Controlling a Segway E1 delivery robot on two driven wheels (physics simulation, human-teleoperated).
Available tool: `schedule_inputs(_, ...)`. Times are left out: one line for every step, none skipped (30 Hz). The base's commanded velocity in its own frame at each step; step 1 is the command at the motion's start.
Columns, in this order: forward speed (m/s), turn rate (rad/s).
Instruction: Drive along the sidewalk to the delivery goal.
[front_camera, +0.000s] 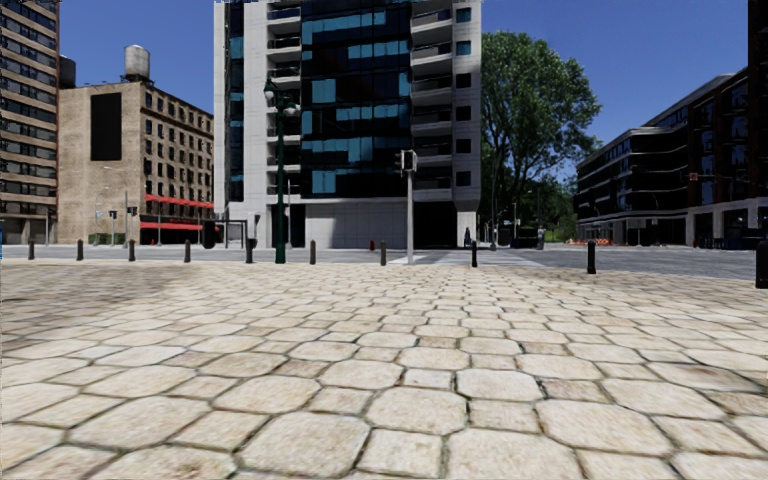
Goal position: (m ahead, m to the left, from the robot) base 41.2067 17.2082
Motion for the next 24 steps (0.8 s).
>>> schedule_inputs(2.00,0.00)
schedule_inputs(2.00,0.00)
schedule_inputs(2.00,0.00)
schedule_inputs(2.00,0.00)
schedule_inputs(2.00,0.00)
schedule_inputs(2.00,0.00)
schedule_inputs(2.00,0.00)
schedule_inputs(2.00,0.00)
schedule_inputs(2.00,0.00)
schedule_inputs(2.00,0.00)
schedule_inputs(2.00,0.00)
schedule_inputs(2.00,0.00)
schedule_inputs(2.00,0.00)
schedule_inputs(2.00,0.00)
schedule_inputs(2.00,0.00)
schedule_inputs(2.00,0.00)
schedule_inputs(2.00,-0.44)
schedule_inputs(2.00,-0.58)
schedule_inputs(2.00,-0.69)
schedule_inputs(2.00,-0.85)
schedule_inputs(2.00,-0.85)
schedule_inputs(2.00,-0.97)
schedule_inputs(2.00,-1.00)
schedule_inputs(2.00,-1.01)
